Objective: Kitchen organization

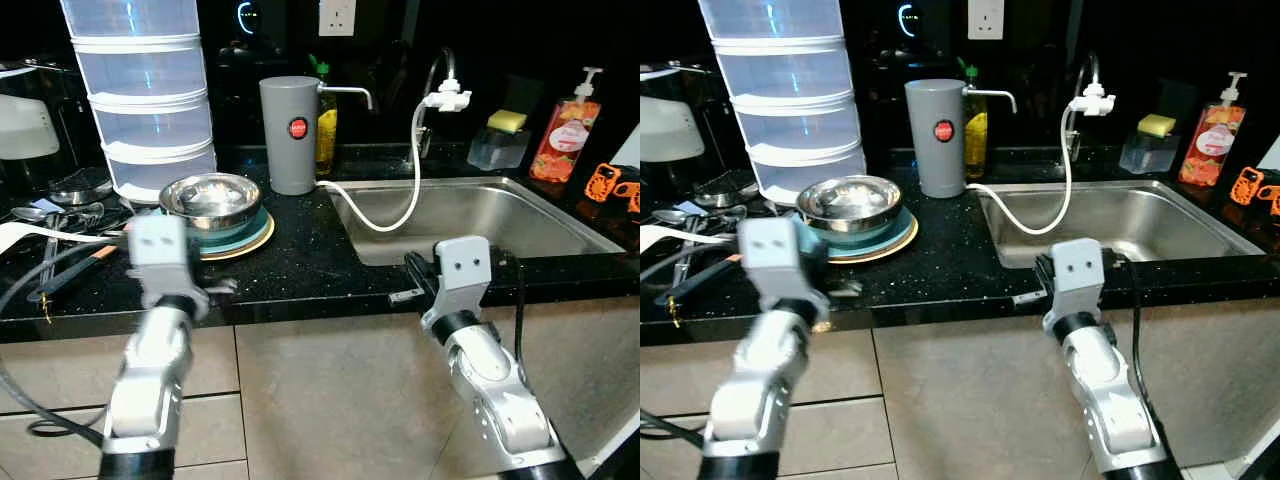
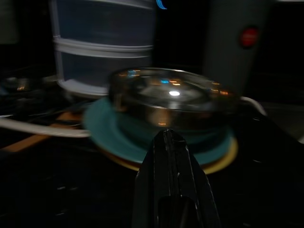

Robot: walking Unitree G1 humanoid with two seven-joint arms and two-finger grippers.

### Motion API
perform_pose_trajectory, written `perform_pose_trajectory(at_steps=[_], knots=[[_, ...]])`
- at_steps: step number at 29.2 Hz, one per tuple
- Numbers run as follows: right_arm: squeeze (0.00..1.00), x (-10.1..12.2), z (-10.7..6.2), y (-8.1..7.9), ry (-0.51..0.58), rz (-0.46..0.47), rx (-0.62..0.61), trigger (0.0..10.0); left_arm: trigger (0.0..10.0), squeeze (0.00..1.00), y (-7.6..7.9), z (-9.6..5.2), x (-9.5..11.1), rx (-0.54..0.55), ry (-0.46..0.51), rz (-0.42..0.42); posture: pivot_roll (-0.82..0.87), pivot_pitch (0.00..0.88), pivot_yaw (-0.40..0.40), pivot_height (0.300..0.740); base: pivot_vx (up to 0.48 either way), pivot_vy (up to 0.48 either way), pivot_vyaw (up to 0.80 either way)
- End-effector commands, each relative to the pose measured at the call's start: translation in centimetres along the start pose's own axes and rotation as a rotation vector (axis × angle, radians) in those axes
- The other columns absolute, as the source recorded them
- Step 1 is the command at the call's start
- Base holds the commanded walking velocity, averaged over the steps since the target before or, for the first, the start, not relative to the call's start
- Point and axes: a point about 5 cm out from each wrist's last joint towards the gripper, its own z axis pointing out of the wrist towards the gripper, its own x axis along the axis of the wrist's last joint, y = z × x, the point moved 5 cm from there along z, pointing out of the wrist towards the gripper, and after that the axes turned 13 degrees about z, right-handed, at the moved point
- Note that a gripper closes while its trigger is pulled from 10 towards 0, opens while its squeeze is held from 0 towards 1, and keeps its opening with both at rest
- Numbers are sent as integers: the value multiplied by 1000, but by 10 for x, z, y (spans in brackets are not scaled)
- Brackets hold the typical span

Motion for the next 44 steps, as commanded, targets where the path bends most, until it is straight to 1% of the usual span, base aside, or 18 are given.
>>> perform_pose_trajectory(at_steps=[1,5,11,15,16,17,18,20,23,24,25,26,27,28,29,30,35,44], knots=[[0,-7,1,5,-21,101,-36,10000,10000,0,2,-2,-11,0,-22,50,64,34,-22,740,0,0,0],[0,-13,0,13,-48,211,-84,10000,10000,0,4,-5,-13,-19,-17,161,69,31,-18,740,0,0,0],[0,-20,-1,11,-72,209,-77,10000,10000,0,6,-7,-14,-57,-24,259,68,34,-19,740,0,0,0],[0,-32,0,8,-163,214,-45,10000,10000,0,-1,-1,-11,-63,-9,343,72,32,-17,740,0,0,0],[0,-44,-1,7,-265,280,-44,10000,10000,0,-5,3,-10,-53,2,468,76,36,-20,740,0,0,0],[0,-44,1,9,-279,381,-63,10000,10000,0,-3,4,-2,-70,72,637,72,33,-23,740,0,0,0],[0,-44,1,9,-279,381,-63,10000,10000,0,-3,4,-2,-70,72,637,72,33,-23,740,0,0,0],[0,-35,7,14,-263,666,-106,10000,10000,0,1,5,9,-54,184,884,74,29,-21,740,0,0,0],[0,-26,10,20,-205,763,-125,10000,10000,0,2,4,11,-22,192,837,72,29,-21,740,0,0,0],[0,-24,11,23,-178,788,-139,10000,10000,0,1,4,9,-16,156,692,72,29,-21,740,0,0,0],[0,-19,10,29,-133,713,-162,10000,10000,0,0,4,6,-10,103,464,72,29,-21,740,0,0,0],[0,-15,9,32,-103,655,-174,10000,10000,0,0,3,4,-13,73,311,72,29,-21,740,0,0,0],[0,-15,9,32,-103,655,-174,10000,10000,0,0,3,4,-13,73,311,72,29,-21,740,0,0,0],[0,-9,8,34,-70,472,-177,10000,10000,0,0,2,1,-15,46,189,63,28,-21,740,0,0,0],[0,-4,7,33,-51,343,-166,10000,10000,0,0,1,0,-16,33,136,64,30,-20,740,0,0,0],[0,1,5,30,-32,244,-154,10000,10000,0,2,0,-3,-22,32,131,65,33,-20,740,0,0,0],[0,18,2,26,56,113,-154,10000,10000,0,7,-1,-11,-32,7,16,63,34,-22,740,0,0,0],[0,4,4,21,-5,161,-121,10000,10000,0,-6,2,-15,-4,-33,147,64,34,-24,740,0,0,0]])
